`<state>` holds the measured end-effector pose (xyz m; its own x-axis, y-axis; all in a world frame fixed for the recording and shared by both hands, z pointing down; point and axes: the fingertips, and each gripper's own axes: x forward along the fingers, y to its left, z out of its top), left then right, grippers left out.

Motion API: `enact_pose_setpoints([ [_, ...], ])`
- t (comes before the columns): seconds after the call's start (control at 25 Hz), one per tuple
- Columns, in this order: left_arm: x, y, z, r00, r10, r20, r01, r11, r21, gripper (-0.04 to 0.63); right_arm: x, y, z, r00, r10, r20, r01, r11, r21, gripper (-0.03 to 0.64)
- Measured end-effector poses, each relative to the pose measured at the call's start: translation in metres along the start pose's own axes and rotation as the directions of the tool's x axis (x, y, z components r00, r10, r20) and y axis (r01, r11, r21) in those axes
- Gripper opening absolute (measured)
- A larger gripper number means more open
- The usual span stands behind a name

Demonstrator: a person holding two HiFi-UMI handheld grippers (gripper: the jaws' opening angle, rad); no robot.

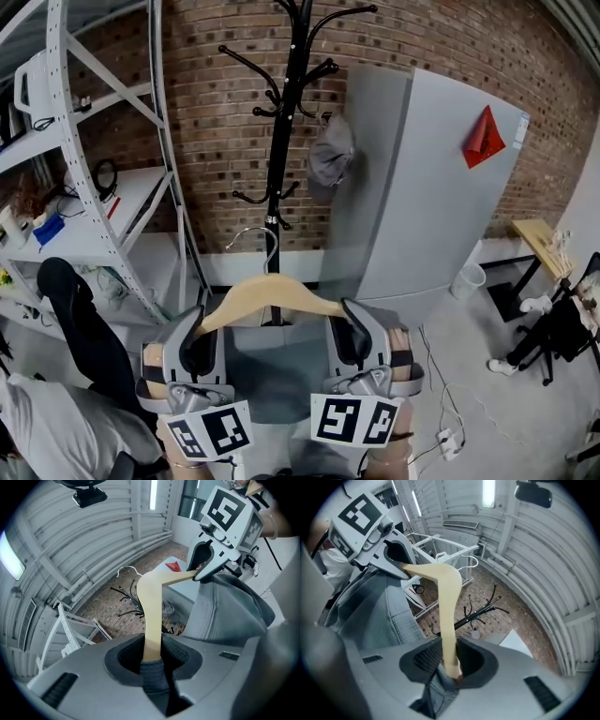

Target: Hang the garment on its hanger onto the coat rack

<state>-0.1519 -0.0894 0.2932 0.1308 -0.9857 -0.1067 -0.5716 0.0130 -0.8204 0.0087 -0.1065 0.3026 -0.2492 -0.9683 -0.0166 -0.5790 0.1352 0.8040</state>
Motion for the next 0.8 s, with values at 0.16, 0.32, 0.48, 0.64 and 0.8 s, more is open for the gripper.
enact_pose_setpoints([
  [0.16,0.048,-0.001,0.003,1.0,-0.01,-0.002,0.01,1.0,0.005,0.098,0.041,-0.016,-0.013,1.0,0.013,0.004,-0.013,1.0,0.0,0.104],
  [0.32,0.091,0.003,0.008,1.0,-0.002,-0.007,0.002,1.0,0.013,0.098,0.081,-0.034,-0.021,1.0,0.023,0.01,-0.023,1.0,0.005,0.104],
  [0.48,0.127,0.01,0.011,1.0,0.028,-0.005,-0.028,0.999,0.019,0.098,0.115,-0.05,-0.023,0.999,0.018,0.034,-0.018,1.0,-0.005,0.104],
  [0.64,0.156,0.015,0.012,0.998,0.07,-0.008,-0.07,0.997,0.02,0.098,0.145,-0.063,-0.026,0.997,0.013,0.078,-0.012,1.0,-0.007,0.104],
  [0.8,0.183,0.018,0.011,0.995,0.102,-0.024,-0.101,0.994,0.038,0.098,0.173,-0.073,-0.029,0.993,0.013,0.119,-0.014,1.0,0.001,0.104],
])
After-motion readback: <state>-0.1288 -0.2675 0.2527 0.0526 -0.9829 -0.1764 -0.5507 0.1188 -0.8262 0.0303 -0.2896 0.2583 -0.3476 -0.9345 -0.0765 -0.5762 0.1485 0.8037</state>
